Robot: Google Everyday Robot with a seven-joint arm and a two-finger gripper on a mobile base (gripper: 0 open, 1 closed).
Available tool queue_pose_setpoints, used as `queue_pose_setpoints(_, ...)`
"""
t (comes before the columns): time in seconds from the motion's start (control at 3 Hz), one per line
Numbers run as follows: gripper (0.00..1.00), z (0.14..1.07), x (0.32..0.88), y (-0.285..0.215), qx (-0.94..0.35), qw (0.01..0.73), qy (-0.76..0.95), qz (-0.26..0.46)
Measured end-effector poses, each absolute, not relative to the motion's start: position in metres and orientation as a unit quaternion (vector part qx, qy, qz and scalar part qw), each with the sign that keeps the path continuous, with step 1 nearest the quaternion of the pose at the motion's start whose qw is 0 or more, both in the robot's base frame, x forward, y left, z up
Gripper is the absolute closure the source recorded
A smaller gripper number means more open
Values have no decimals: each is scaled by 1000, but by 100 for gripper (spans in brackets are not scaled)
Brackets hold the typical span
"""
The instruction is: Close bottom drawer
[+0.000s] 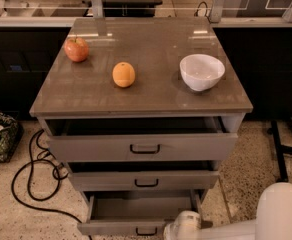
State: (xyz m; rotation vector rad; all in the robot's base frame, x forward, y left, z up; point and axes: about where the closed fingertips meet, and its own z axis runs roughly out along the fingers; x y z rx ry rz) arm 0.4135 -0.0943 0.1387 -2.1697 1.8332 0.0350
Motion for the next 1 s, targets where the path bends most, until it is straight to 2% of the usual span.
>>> queue_pose_setpoints(1.0,100,140,432,-94,-760,152,632,-3)
